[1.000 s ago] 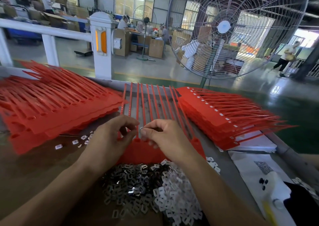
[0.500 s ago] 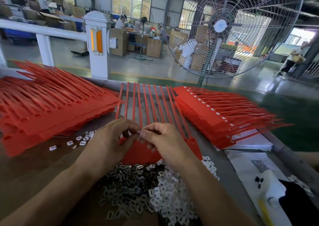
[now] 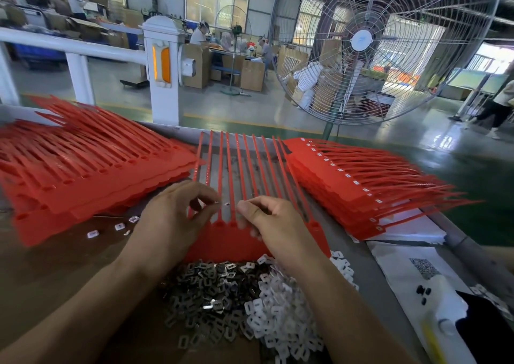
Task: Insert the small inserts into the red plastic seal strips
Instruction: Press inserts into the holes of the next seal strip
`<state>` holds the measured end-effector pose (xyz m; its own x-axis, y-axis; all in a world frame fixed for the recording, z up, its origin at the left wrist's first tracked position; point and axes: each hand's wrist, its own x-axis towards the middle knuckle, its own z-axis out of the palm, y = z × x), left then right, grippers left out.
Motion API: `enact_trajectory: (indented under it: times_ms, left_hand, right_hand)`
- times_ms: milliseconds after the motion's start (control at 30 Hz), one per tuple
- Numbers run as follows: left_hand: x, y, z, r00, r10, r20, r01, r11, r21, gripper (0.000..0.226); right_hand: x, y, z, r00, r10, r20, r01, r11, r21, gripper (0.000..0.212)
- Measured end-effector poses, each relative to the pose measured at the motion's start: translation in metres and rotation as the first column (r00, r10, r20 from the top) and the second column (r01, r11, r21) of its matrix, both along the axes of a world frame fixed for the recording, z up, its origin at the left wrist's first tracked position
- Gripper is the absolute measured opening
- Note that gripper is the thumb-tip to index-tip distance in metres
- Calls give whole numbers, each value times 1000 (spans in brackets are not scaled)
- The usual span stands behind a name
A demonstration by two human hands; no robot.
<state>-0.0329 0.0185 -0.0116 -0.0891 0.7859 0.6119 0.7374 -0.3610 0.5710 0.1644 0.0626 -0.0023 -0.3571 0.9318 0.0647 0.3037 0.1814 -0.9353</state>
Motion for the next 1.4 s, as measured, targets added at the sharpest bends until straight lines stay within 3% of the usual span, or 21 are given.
enact_trajectory:
  times_ms: [200,467,867,1200,1400]
  left_hand:
    - [-22,9,-5,984,149,93,-118,953,-280,15]
    - [-24,6,-1,986,165,4,-149,903,-403,11]
    - [-31,3,6,992,104,-77,-128,881,-456,23]
    - [-39,8,2,990,138,42,-102,876,-472,13]
    - [-40,9,1,988,154,23,-119,838,-532,26]
  right_hand:
    - [5,3,-2,997,-68,42,68,998,-6,23]
    - [8,2,-3,996,-68,64,68,998,7,20]
    - [6,1,-4,993,-65,98,63,998,26,16]
    - [6,0,-4,990,-68,120,63,997,41,12]
    - [6,-2,-1,990,-62,126,54,996,64,12]
